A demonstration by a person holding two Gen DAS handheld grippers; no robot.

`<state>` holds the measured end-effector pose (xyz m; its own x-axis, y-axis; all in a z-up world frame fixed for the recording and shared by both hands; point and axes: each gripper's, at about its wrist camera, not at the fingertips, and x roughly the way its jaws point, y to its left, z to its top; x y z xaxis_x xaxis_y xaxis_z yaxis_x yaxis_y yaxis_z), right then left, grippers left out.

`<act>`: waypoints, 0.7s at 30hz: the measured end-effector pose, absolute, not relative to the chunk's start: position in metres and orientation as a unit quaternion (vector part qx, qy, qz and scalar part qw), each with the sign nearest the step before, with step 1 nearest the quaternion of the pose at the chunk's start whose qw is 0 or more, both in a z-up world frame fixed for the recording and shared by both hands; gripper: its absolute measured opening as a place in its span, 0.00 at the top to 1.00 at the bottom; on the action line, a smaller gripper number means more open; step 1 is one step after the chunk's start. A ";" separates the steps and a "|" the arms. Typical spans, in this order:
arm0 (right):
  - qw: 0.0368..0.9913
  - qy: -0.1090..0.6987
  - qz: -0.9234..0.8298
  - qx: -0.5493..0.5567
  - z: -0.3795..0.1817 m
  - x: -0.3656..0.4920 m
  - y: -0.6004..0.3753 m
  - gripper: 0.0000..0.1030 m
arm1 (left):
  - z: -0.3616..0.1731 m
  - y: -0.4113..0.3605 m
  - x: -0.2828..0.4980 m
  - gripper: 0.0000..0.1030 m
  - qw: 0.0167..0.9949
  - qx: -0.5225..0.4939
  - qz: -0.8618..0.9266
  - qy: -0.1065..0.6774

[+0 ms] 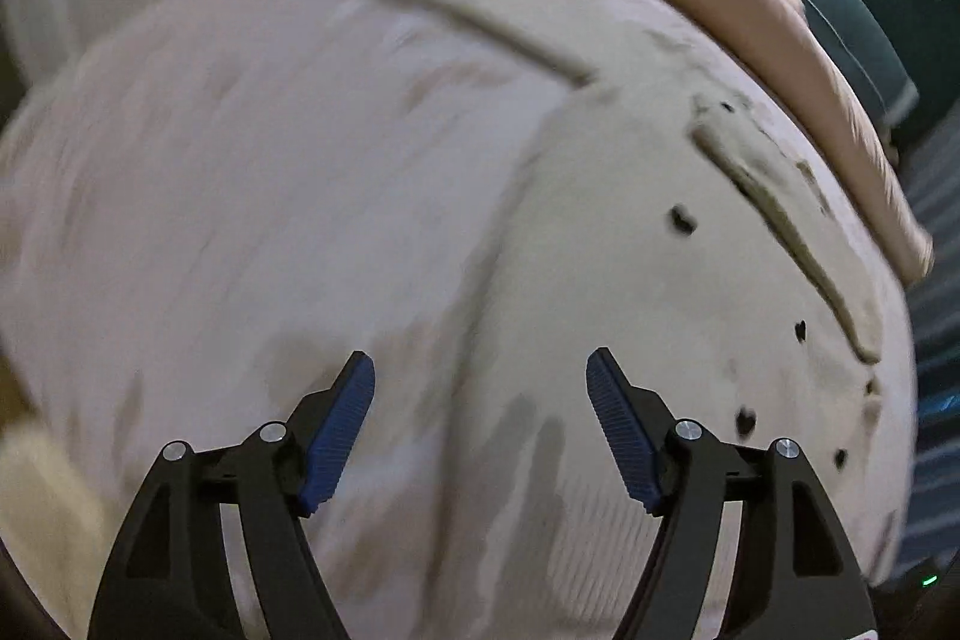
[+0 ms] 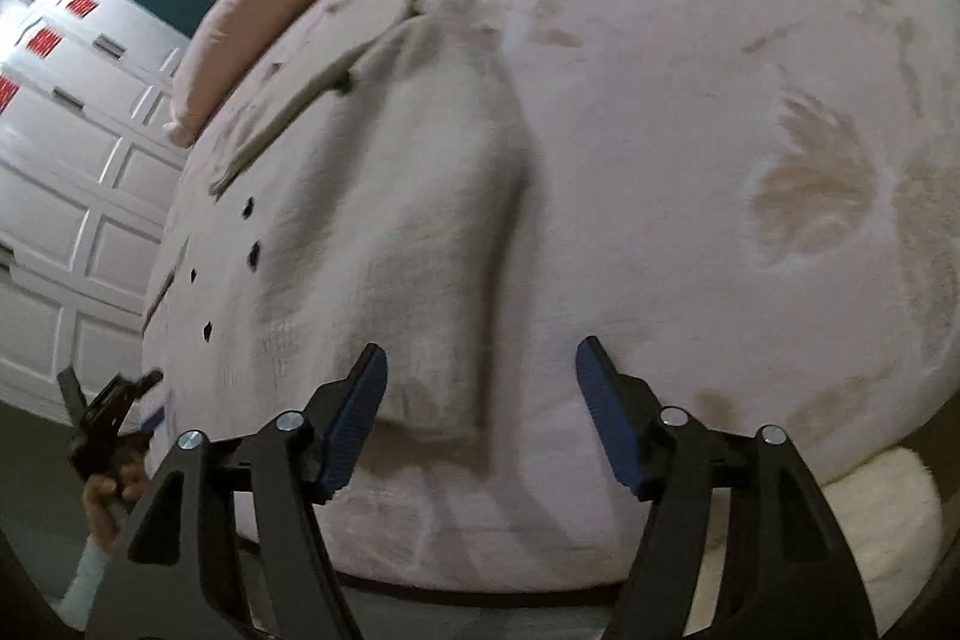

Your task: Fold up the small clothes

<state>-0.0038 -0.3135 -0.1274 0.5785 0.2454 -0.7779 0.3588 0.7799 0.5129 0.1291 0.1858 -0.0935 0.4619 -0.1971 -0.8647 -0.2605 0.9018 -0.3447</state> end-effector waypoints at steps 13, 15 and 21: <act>0.866 0.424 -0.041 0.263 -0.058 -0.034 -0.299 0.93 | -0.079 0.162 0.092 0.94 0.799 -0.220 -0.068 0.555; 0.846 0.462 -0.057 0.259 -0.080 -0.044 -0.303 0.93 | -0.085 0.160 0.082 0.94 0.795 -0.207 -0.069 0.567; 0.812 0.523 -0.086 0.245 -0.122 -0.041 -0.292 0.93 | -0.096 0.154 0.069 0.95 0.789 -0.194 -0.057 0.580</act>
